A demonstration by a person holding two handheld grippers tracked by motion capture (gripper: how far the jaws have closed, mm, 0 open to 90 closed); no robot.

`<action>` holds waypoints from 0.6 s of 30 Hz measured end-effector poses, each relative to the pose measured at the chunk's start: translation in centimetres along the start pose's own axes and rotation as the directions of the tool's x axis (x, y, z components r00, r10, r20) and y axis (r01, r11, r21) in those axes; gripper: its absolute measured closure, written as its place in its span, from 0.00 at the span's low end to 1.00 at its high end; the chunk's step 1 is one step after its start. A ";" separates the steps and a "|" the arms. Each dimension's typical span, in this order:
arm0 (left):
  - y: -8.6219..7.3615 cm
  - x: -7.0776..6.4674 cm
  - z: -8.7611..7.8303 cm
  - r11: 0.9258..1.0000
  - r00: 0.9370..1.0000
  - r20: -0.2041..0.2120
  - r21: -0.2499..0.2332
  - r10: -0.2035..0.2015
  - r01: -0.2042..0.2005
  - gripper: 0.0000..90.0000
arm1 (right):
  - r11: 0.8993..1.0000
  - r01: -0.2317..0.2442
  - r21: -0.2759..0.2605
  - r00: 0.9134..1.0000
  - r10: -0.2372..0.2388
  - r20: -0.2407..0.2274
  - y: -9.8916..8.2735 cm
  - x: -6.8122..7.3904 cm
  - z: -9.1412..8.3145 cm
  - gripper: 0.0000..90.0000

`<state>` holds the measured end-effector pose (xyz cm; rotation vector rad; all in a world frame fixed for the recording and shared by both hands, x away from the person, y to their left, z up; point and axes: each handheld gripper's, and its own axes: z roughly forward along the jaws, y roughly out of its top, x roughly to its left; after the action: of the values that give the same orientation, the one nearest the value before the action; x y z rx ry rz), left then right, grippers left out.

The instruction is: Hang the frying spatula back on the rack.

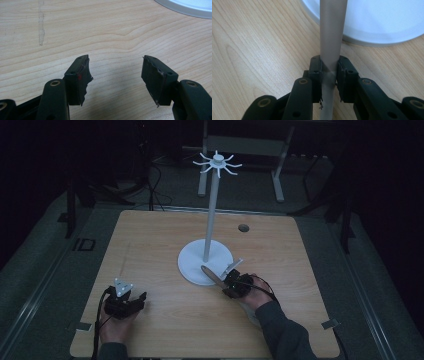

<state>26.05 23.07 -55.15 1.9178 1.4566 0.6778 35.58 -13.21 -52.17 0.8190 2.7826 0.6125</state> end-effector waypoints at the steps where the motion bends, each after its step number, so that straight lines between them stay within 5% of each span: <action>1: 0.0 0.0 0.0 1.000 1.000 -0.001 -0.002 -0.001 0.001 0.44 | 1.000 -0.002 -0.005 1.000 0.002 0.002 0.0 0.0 -0.2 0.84; 18: 0.0 0.0 0.0 1.000 1.000 -0.003 -0.005 -0.002 0.002 0.44 | 0.991 -0.028 -0.129 0.999 0.031 0.021 -0.3 -0.4 -2.6 0.84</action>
<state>26.03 23.11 -55.13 1.9122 1.4574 0.6827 35.08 -14.51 -49.90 0.8362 2.6823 0.7730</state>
